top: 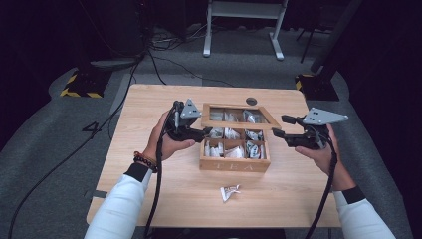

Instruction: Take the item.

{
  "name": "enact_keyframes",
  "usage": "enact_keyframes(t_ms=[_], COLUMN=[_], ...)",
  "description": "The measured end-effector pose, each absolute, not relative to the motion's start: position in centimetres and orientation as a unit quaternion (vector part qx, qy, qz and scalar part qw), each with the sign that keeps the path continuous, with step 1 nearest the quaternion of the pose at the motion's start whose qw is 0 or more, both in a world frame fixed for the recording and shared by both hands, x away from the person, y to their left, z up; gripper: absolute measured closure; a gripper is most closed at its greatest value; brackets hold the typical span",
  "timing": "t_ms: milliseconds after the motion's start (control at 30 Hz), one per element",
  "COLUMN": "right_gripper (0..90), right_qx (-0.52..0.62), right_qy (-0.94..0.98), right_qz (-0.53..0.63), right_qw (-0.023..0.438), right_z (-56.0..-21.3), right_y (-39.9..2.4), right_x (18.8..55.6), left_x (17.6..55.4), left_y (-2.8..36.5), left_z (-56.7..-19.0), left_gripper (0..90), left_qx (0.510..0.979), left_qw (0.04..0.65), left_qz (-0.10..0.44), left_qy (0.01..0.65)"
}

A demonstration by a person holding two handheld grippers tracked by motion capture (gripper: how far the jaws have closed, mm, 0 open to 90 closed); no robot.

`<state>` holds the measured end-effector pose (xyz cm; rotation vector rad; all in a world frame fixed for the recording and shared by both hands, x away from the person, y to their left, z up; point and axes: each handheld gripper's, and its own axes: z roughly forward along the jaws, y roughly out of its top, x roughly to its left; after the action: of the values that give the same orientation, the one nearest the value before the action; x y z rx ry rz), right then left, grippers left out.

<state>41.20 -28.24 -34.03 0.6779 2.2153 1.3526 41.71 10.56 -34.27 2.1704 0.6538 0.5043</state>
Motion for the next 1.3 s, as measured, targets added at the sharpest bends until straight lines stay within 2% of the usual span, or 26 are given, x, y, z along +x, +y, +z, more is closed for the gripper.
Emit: enact_keyframes(t_ms=[400,1133,1300], right_gripper=[37.9,39.8,37.4], right_qx=[0.241,0.254,0.252], right_qy=[0.816,0.823,0.827], right_qz=[0.491,0.480,0.474], right_qw=[0.190,0.166,0.167], right_z=[-35.6,-38.3,-38.8], right_y=[-29.0,-28.1,-28.0], right_x=[39.9,40.3,40.3], left_x=[41.0,40.3,40.2], left_y=[10.6,10.9,11.0], left_z=[-35.9,-38.2,-38.5], left_gripper=[32.8,32.7,32.8], left_qx=[0.853,0.852,0.852], left_qw=[0.406,0.415,0.417], left_qz=[0.194,0.181,0.182], left_qy=[0.264,0.262,0.260])
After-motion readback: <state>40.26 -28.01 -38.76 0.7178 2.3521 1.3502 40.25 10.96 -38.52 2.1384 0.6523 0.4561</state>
